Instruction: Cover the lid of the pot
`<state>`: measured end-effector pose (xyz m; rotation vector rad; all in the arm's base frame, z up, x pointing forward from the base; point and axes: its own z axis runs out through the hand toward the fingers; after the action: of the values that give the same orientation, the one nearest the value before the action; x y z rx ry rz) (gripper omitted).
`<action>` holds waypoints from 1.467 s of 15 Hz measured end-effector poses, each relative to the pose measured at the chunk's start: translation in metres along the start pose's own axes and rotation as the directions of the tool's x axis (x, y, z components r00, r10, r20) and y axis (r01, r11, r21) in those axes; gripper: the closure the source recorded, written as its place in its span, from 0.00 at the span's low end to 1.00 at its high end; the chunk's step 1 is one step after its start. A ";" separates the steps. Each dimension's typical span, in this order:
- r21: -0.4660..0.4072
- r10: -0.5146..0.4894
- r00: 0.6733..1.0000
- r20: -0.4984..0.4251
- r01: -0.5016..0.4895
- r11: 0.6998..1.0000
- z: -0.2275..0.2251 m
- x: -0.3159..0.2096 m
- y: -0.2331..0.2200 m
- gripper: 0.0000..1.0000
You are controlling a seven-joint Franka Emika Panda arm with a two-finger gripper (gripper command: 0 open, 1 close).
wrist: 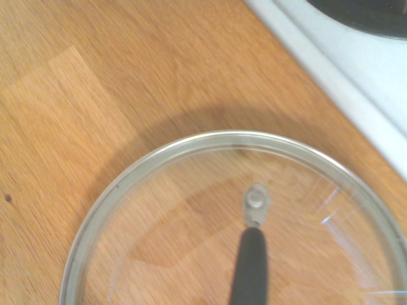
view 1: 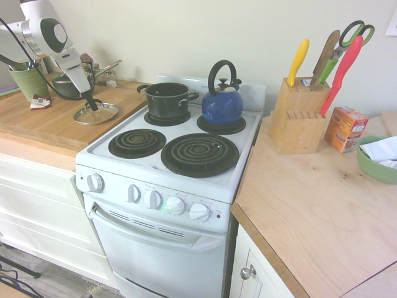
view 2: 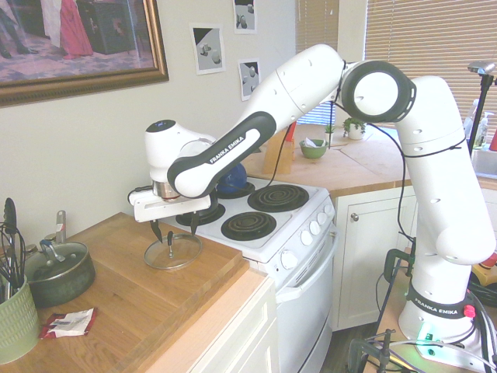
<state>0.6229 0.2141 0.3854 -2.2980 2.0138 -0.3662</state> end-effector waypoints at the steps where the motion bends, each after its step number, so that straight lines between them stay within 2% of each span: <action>1: -0.003 -0.001 1.000 -0.001 0.001 1.000 0.002 -0.002 -0.001 1.00; 8: 0.001 0.019 1.000 -0.011 -0.019 1.000 0.004 0.008 -0.008 1.00; 15: -0.012 -0.009 1.000 -0.013 0.009 1.000 0.013 -0.011 -0.005 1.00; 22: -0.011 0.007 1.000 -0.023 -0.007 1.000 0.015 0.000 -0.008 1.00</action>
<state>0.6338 0.2137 0.3727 -2.3031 2.0393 -0.3838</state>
